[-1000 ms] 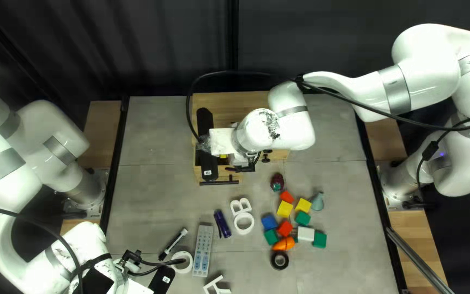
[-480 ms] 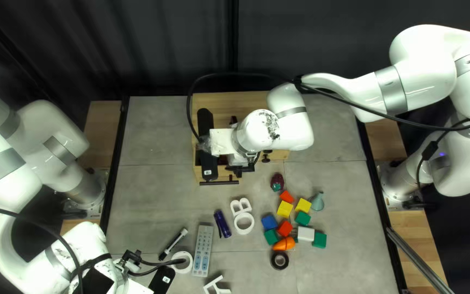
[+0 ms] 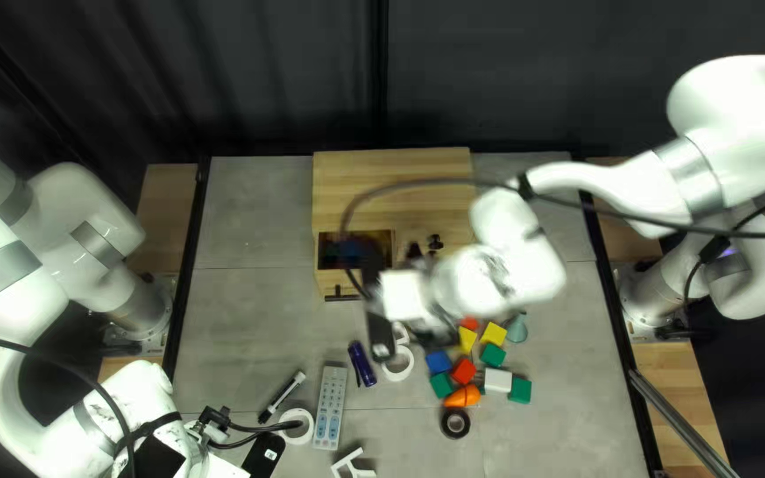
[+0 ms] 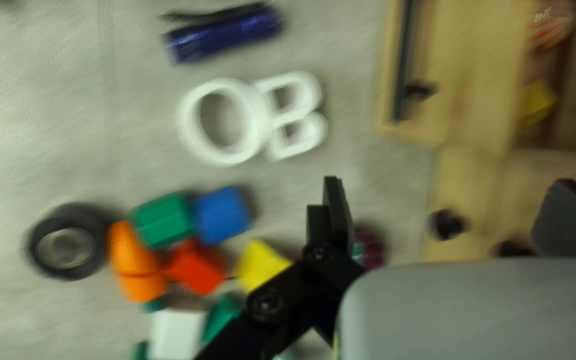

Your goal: Open drawers and place objects into drawer and close

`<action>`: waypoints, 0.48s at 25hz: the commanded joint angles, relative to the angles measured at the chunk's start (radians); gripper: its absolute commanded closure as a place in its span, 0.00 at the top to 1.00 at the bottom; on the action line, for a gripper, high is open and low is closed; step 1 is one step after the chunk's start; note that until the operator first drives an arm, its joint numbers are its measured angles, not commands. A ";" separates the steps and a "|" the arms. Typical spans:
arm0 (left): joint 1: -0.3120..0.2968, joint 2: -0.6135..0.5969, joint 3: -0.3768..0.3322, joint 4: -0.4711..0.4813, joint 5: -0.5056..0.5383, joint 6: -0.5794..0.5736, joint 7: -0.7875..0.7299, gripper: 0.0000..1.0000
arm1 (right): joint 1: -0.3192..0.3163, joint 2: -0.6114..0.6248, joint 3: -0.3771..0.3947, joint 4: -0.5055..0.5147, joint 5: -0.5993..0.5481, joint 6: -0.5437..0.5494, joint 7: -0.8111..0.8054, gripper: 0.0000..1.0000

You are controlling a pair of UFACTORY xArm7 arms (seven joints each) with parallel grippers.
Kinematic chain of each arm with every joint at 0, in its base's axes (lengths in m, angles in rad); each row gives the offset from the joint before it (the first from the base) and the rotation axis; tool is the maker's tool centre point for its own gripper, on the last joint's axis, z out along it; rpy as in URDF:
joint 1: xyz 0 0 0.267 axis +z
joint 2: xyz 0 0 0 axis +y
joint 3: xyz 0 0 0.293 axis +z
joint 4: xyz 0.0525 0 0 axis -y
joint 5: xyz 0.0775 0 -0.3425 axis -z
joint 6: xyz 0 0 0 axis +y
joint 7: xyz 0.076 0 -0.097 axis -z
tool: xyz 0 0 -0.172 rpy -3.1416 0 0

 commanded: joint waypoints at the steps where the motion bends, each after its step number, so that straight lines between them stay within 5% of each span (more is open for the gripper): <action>1: 0.000 0.000 0.000 0.000 0.000 0.000 0.000 1.00 | 0.054 0.030 0.049 0.007 -0.015 0.008 0.038 1.00; 7: 0.000 0.000 0.000 0.000 0.000 0.000 0.000 1.00 | 0.104 0.081 0.101 -0.002 -0.069 -0.043 -0.080 1.00; 12: 0.000 0.000 0.000 0.000 0.000 0.000 0.000 1.00 | 0.144 0.162 0.153 0.086 -0.081 0.026 -0.278 1.00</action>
